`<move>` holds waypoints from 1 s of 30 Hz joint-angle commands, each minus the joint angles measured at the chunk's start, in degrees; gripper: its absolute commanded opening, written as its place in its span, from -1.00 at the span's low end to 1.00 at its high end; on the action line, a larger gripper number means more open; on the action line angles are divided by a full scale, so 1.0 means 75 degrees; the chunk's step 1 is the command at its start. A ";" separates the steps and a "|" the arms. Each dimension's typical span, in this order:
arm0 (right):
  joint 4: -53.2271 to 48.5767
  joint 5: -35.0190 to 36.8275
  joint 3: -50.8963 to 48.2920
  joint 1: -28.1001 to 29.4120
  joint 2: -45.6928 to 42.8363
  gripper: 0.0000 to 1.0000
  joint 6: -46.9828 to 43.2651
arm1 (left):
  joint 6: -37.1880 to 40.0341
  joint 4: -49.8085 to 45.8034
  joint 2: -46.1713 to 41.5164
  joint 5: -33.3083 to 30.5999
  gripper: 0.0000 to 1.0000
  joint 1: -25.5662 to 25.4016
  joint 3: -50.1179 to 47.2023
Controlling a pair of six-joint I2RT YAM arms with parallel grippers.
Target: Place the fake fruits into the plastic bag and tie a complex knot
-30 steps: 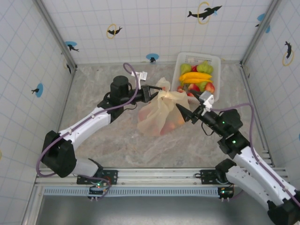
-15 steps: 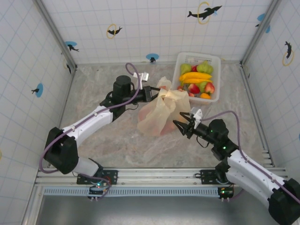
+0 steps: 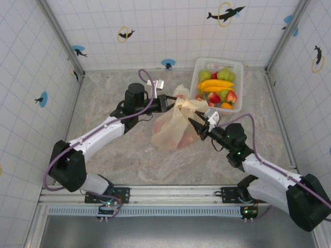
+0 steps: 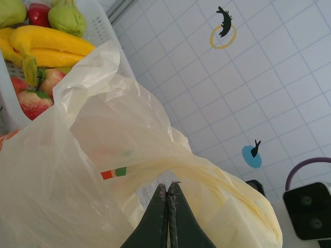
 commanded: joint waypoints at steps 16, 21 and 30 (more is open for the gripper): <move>0.0686 0.0213 0.0716 -0.0029 0.0424 -0.46 -0.0178 | 0.0033 -0.0045 0.0059 0.0138 -1.00 -0.0035 0.0227; 0.0663 0.0242 0.0757 -0.0035 0.0388 -0.45 -0.0119 | 0.0044 -0.0052 0.0066 0.0124 -1.00 -0.0049 0.0226; 0.0508 0.0411 0.0795 -0.0041 0.0325 -1.00 -0.0083 | 0.0240 -0.0216 0.0010 -0.0053 -1.00 -0.0045 0.0246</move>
